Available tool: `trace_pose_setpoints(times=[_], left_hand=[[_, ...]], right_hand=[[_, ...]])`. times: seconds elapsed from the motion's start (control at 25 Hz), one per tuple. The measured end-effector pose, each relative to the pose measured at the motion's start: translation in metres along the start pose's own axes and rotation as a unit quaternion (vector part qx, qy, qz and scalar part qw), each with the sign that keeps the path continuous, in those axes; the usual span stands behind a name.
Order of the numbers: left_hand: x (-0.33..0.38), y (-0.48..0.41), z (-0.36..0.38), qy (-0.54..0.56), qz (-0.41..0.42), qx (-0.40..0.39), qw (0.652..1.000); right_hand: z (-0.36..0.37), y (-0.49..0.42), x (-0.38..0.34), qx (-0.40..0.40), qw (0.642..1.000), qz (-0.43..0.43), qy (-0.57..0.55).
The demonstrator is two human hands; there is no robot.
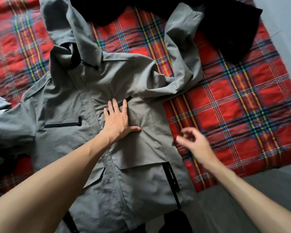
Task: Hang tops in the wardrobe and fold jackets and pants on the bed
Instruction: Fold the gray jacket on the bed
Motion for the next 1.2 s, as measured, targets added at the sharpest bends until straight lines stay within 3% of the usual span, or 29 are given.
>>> trace_pose_setpoints(times=[0.08, 0.16, 0.32, 0.4, 0.48, 0.56, 0.6, 0.64, 0.68, 0.76, 0.8, 0.84, 0.92, 0.96, 1.0, 1.04, 1.08, 1.12, 1.16, 1.2], left_hand=[[-0.005, -0.003, -0.021, 0.058, 0.017, 0.019, 0.998], [-0.007, -0.007, -0.037, 0.118, 0.02, 0.012, 0.993], [-0.003, -0.011, -0.036, 0.128, 0.015, -0.017, 0.992], [-0.007, -0.012, -0.031, 0.142, 0.015, -0.011, 0.99], [-0.016, -0.018, -0.03, 0.163, 0.008, -0.018, 0.986], [-0.033, -0.022, -0.03, 0.254, -0.013, -0.056, 0.966], [-0.04, -0.019, -0.036, 0.366, -0.028, -0.084, 0.926], [-0.046, -0.011, -0.048, 0.511, -0.046, -0.094, 0.853], [-0.052, 0.0, -0.066, 0.645, -0.062, -0.089, 0.756], [-0.064, 0.038, -0.107, 0.809, -0.002, -0.057, 0.585], [-0.07, 0.058, -0.125, 0.847, 0.033, -0.05, 0.528], [-0.075, 0.072, -0.138, 0.867, 0.047, -0.05, 0.494], [-0.096, 0.098, -0.134, 0.865, 0.039, -0.047, 0.498], [-0.109, 0.107, -0.114, 0.85, 0.01, -0.053, 0.524], [-0.119, 0.114, -0.09, 0.82, -0.025, -0.07, 0.567], [-0.126, 0.12, -0.061, 0.775, -0.062, -0.092, 0.622], [-0.133, 0.126, -0.036, 0.727, -0.09, -0.105, 0.672], [-0.139, 0.132, -0.017, 0.684, -0.1, -0.098, 0.716], [-0.142, 0.138, -0.005, 0.657, -0.093, -0.084, 0.744], [-0.145, 0.143, 0.003, 0.637, -0.088, -0.071, 0.763]], right_hand=[[-0.026, -0.051, -0.05, 0.115, 0.987, -0.022, -0.112], [-0.049, -0.107, -0.09, 0.194, 0.973, 0.002, -0.127], [-0.049, -0.176, -0.105, 0.193, 0.947, 0.09, -0.24], [-0.05, -0.173, -0.108, 0.197, 0.936, 0.091, -0.278], [-0.059, -0.156, -0.133, 0.213, 0.929, 0.04, -0.299], [-0.065, -0.124, -0.189, 0.207, 0.922, -0.09, -0.315], [-0.06, -0.098, -0.222, 0.189, 0.924, -0.167, -0.288], [-0.052, -0.066, -0.251, 0.173, 0.926, -0.244, -0.231], [-0.038, -0.032, -0.275, 0.161, 0.92, -0.324, -0.149], [0.02, 0.035, -0.297, 0.087, 0.87, -0.483, 0.044], [0.064, 0.06, -0.289, 0.019, 0.831, -0.535, 0.147], [0.112, 0.074, -0.265, -0.065, 0.797, -0.546, 0.251], [0.185, 0.085, -0.189, -0.195, 0.735, -0.491, 0.424], [0.201, 0.086, -0.16, -0.213, 0.739, -0.462, 0.442], [0.205, 0.079, -0.14, -0.209, 0.78, -0.422, 0.412], [0.201, 0.069, -0.125, -0.197, 0.853, -0.347, 0.338], [0.191, 0.056, -0.109, -0.176, 0.931, -0.235, 0.219], [0.187, 0.044, -0.089, -0.152, 0.976, -0.124, 0.097], [0.189, 0.035, -0.071, -0.132, 0.99, -0.036, 0.016], [0.192, 0.027, -0.062, -0.111, 0.994, 0.001, 0.004]])
Point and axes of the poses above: each hand's wrist, its own y-axis away from the middle knuckle, its own z-axis out of the palm, x = y × z, the point moved 10 cm from there along -y, towards the middle knuckle, and after that the axes turned 1 degree about y, right-handed, at the moved point
